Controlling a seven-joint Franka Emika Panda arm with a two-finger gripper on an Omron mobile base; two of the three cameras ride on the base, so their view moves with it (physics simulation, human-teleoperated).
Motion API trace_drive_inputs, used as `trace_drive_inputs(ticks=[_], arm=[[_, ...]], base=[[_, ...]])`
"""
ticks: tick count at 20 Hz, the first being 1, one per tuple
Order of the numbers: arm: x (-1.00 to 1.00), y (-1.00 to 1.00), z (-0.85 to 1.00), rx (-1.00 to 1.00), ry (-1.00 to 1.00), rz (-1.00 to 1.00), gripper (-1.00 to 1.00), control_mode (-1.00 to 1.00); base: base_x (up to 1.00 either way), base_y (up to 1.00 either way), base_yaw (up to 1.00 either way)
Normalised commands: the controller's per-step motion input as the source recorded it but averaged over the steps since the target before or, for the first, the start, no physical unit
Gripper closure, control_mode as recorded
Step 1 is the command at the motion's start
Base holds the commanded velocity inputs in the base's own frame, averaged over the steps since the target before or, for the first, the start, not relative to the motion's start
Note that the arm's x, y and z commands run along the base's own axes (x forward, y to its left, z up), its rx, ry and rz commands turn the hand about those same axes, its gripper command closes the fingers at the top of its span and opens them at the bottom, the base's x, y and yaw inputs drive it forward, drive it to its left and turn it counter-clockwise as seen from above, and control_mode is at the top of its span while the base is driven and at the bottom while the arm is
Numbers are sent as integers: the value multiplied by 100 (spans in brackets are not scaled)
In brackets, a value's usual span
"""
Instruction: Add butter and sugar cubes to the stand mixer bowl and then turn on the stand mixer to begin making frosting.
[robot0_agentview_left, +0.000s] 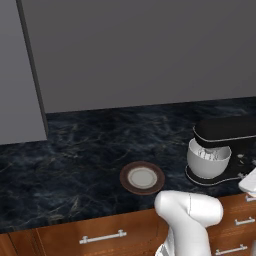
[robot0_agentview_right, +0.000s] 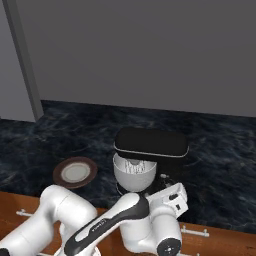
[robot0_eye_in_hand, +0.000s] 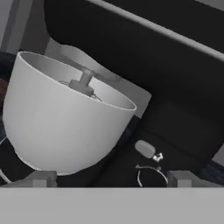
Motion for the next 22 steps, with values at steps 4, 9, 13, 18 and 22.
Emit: trace_drive_inputs(ticks=[4,9,13,18,22], arm=[[43,-5,-23,-23,0,0,-100,-100],[13,-25,-13,-10,-1,-1,-100,-100],[11,-27,-12,-5,0,-9,-100,-100],[7,-28,-3,-3,0,-11,-100,-100],[4,-2,0,-7,0,-7,-100,-100]], base=[[0,0,0],[0,0,0],[0,0,0],[0,0,0],[0,0,0]])
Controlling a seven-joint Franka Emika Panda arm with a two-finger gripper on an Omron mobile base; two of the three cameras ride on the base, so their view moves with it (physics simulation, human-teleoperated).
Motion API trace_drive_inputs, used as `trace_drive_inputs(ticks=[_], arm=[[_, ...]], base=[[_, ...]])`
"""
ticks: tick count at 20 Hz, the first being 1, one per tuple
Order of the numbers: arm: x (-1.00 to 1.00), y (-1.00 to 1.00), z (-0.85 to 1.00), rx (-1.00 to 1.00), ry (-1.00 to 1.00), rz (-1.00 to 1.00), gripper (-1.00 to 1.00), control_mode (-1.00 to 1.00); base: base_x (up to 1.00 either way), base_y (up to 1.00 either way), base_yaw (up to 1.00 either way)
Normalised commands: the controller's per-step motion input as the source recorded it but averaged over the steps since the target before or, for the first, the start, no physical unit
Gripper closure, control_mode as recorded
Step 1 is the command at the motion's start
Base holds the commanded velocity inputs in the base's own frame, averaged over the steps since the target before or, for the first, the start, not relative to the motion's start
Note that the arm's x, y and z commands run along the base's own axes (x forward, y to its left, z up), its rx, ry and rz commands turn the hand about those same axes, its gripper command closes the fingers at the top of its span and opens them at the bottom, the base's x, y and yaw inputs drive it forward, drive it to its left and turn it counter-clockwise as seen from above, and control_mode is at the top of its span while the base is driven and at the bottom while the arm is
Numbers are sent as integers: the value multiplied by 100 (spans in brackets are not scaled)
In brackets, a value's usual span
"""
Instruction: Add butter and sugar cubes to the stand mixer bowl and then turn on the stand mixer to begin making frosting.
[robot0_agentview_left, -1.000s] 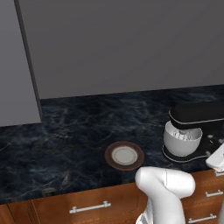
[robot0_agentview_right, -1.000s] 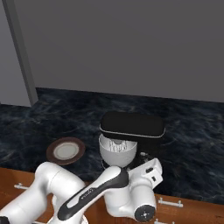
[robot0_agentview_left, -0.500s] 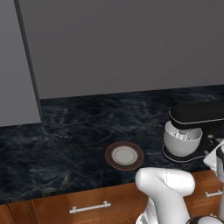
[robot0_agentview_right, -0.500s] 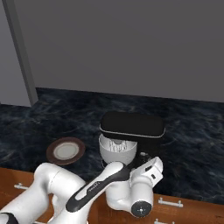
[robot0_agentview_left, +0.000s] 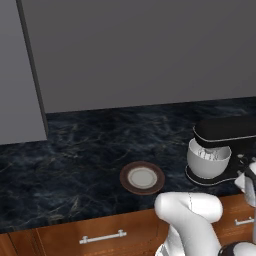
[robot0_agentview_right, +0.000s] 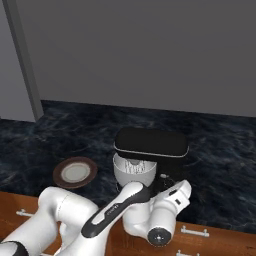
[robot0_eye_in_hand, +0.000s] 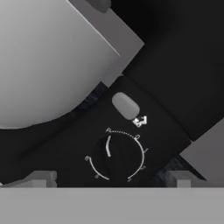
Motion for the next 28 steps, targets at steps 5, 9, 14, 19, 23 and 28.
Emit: trace_drive_inputs(ticks=[5,9,14,19,23,28], arm=[[3,11,0,-11,-2,-1,-100,-100],[0,17,0,-16,-9,0,-100,-100],[0,0,0,-14,-9,0,-100,-100],[1,0,0,-11,-4,0,-100,-100],[18,0,0,-8,-1,0,-100,-100],[13,-2,0,-1,0,0,-100,-100]], base=[[0,0,0],[0,0,0],[0,0,0],[0,0,0],[0,0,0],[0,0,0]])
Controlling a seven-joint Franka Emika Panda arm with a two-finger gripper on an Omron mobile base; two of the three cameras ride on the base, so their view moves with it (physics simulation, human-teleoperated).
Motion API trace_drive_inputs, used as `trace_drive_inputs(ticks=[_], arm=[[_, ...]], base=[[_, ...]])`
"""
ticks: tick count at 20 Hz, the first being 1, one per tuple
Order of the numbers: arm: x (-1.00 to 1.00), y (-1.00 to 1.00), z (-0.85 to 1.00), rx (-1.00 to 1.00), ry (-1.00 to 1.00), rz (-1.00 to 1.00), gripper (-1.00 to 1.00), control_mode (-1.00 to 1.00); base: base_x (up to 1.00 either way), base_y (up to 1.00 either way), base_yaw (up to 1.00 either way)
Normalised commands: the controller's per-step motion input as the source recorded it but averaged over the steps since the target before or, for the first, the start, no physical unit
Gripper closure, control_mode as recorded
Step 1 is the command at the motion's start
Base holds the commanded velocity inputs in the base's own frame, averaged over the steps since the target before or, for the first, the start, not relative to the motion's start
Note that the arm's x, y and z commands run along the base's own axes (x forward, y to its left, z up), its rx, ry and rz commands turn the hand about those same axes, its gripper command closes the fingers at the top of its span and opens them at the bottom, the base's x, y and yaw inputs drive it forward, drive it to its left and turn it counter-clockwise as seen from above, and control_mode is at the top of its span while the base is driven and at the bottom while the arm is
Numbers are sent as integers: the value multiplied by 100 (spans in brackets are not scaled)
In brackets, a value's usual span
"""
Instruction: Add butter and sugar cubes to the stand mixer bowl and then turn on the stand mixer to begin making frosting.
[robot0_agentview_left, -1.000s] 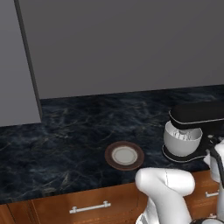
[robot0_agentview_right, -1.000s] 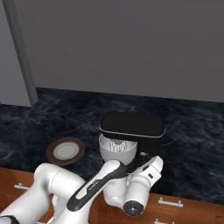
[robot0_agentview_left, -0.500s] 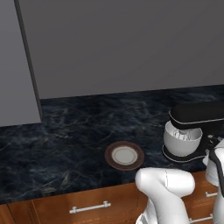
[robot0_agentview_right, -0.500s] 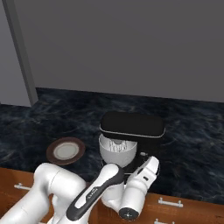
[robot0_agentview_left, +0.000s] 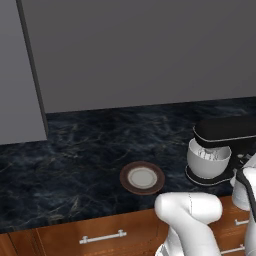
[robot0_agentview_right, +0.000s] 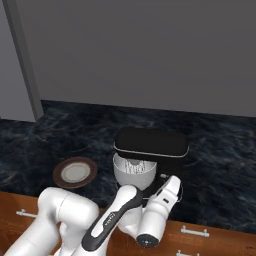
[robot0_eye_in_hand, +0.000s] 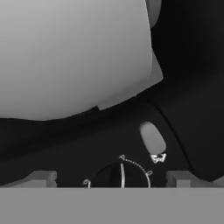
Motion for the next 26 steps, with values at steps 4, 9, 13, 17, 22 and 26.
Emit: trace_drive_inputs(ticks=[4,9,13,17,22,26], arm=[[8,-10,0,0,-1,2,-100,-100],[2,-16,0,0,-1,2,-100,-100],[1,-10,0,0,0,2,-100,-100],[2,0,-1,0,0,1,100,-100],[14,0,0,0,0,0,100,-100],[11,0,0,0,0,0,100,-100]], base=[[0,0,0],[0,0,0],[0,0,0],[0,0,0],[0,0,0],[0,0,0]])
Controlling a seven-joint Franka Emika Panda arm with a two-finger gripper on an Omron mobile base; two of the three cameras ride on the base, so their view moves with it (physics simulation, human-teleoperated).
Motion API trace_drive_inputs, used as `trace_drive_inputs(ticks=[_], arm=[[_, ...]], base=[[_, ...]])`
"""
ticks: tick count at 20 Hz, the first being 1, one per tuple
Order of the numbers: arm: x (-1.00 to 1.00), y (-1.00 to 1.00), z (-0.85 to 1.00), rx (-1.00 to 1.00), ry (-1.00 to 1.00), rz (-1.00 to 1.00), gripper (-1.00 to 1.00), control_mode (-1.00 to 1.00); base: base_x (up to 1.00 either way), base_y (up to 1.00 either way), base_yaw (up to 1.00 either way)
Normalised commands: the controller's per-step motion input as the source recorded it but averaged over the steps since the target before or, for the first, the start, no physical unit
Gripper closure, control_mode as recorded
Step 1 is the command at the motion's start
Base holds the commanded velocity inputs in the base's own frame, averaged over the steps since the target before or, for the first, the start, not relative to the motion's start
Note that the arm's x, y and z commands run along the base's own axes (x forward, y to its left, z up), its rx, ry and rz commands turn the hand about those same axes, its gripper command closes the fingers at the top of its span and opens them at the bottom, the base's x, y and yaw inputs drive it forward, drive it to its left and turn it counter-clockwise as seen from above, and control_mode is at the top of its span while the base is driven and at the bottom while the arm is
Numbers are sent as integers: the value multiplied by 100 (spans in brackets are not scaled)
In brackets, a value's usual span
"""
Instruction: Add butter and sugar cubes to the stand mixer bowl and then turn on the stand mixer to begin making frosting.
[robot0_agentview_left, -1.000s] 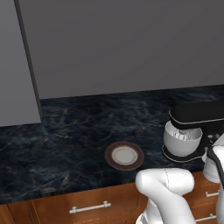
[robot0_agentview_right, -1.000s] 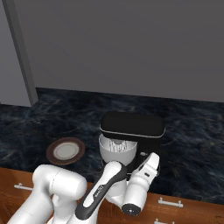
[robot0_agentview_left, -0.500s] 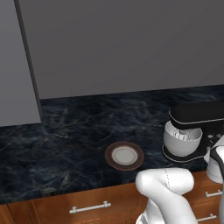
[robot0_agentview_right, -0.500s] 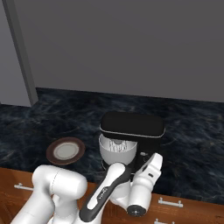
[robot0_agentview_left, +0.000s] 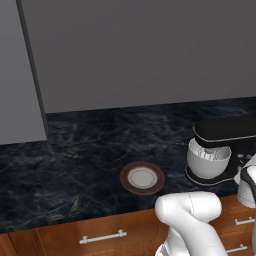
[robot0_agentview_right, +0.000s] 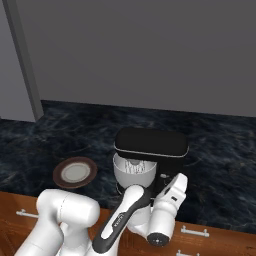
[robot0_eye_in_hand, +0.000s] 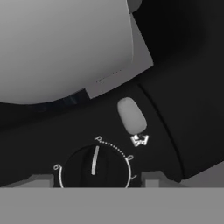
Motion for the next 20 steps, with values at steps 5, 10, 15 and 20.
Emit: trace_drive_inputs(ticks=[5,10,15,20], arm=[[8,1,0,0,0,0,100,-100],[-1,-1,0,5,-1,-1,100,-100],[-1,0,0,20,-1,-2,100,-100],[0,0,0,25,-1,-1,100,-100]], base=[[0,0,0],[0,0,0],[0,0,0],[0,0,0]])
